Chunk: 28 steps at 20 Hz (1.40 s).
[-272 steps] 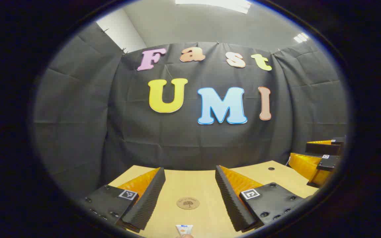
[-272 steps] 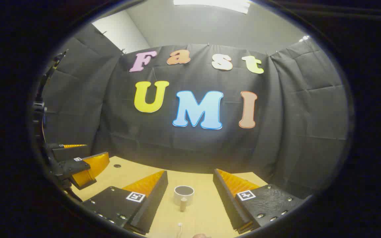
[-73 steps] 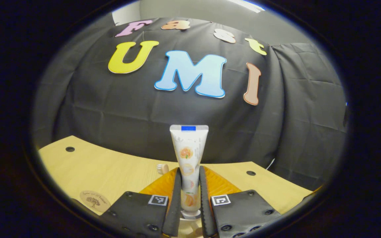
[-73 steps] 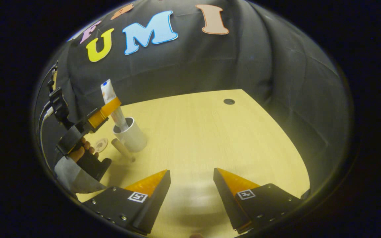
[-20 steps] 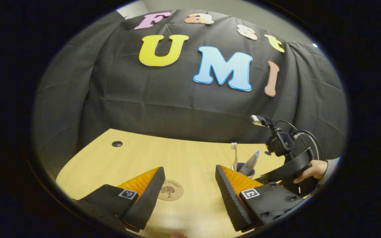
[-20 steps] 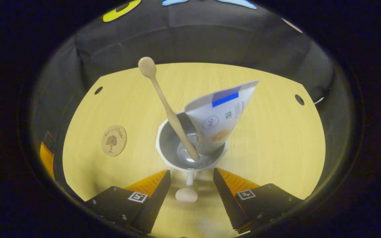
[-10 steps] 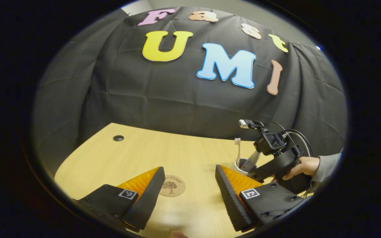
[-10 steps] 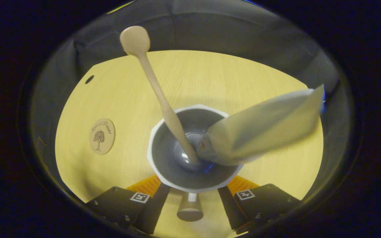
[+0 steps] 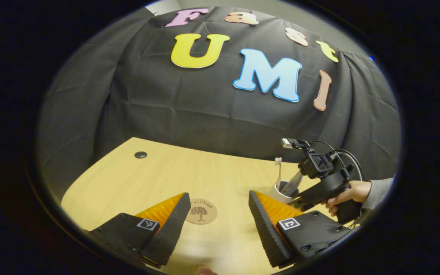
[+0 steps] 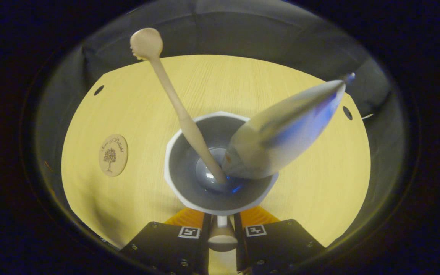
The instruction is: Put the toothbrush and toothpaste on the desktop into the cup, then pick up the cup and place it on the coaster on the desktop.
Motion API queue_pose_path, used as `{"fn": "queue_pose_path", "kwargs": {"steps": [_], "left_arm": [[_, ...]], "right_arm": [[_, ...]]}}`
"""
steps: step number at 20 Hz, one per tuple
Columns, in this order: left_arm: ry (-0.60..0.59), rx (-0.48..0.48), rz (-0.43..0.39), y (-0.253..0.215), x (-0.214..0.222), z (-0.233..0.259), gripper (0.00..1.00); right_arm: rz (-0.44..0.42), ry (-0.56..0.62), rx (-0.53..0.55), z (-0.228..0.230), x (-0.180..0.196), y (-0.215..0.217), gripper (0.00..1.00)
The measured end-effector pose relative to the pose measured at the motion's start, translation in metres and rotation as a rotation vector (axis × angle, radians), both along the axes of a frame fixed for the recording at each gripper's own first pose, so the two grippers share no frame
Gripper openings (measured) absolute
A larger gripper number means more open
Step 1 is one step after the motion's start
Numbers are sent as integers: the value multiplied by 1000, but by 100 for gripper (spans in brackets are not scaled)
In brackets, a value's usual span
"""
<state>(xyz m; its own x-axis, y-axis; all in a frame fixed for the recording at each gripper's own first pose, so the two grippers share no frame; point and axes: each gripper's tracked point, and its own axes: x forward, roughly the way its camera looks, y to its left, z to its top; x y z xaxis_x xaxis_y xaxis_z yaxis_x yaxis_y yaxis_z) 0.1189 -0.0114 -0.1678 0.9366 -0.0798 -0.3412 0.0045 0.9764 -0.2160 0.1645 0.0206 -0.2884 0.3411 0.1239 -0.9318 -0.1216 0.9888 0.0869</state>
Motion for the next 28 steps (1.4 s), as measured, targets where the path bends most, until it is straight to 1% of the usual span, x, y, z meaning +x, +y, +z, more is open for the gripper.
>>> {"fn": "queue_pose_path", "kwargs": {"steps": [1, 2, 4, 5, 6, 9, 10, 11, 12, 13, 14, 15, 16, 19, 20, 23, 24, 25, 26, 27, 28], "left_arm": [[0, -1, 4, 2, -2, 1, 98], [-1, -3, 10, 3, -3, 1, 98], [-1, -5, 24, 8, -7, 2, 98], [-1, -7, 30, 11, -9, 2, 98], [-1, -9, 36, 14, -11, 3, 98], [0, -17, 61, 25, -22, 2, 98], [-1, -20, 68, 28, -26, 3, 98], [-2, -22, 77, 33, -30, 3, 98], [-2, -22, 88, 39, -35, 3, 98], [0, -21, 98, 45, -39, 2, 98], [2, -22, 110, 53, -44, 1, 98], [5, -27, 122, 59, -49, 0, 98], [9, -34, 135, 65, -54, -2, 98], [12, -46, 165, 82, -68, -3, 98], [12, -40, 174, 88, -72, -5, 100], [16, -37, 193, 102, -85, -6, 98], [16, -42, 198, 107, -88, -6, 98], [15, -45, 203, 111, -91, -5, 98], [13, -48, 210, 115, -93, -5, 98], [11, -51, 213, 118, -96, -5, 98], [8, -55, 215, 120, -98, -5, 98]], "right_arm": [[4, -5, 1, 0, -1, 0, 24], [-2, -10, 13, 2, -2, 1, 28], [-7, -9, 41, 3, -4, 10, 26], [-5, -18, 47, 6, -5, 13, 26], [5, -24, 52, 10, -5, 17, 30], [26, -32, 76, 18, -9, 35, 30], [39, -37, 75, 21, -10, 41, 25], [52, -42, 74, 23, -11, 47, 25], [65, -46, 74, 25, -12, 54, 25], [77, -48, 75, 27, -13, 62, 30], [91, -51, 75, 29, -14, 68, 25], [106, -56, 73, 31, -14, 74, 25], [122, -61, 71, 34, -15, 81, 30], [159, -69, 78, 39, -16, 105, 30], [170, -72, 79, 41, -16, 110, 25], [196, -75, 75, 43, -15, 132, 25], [205, -74, 74, 43, -14, 141, 30], [216, -76, 70, 42, -13, 148, 26], [228, -77, 64, 43, -12, 154, 26], [238, -79, 59, 43, -13, 161, 30], [251, -80, 54, 45, -13, 166, 30]]}}
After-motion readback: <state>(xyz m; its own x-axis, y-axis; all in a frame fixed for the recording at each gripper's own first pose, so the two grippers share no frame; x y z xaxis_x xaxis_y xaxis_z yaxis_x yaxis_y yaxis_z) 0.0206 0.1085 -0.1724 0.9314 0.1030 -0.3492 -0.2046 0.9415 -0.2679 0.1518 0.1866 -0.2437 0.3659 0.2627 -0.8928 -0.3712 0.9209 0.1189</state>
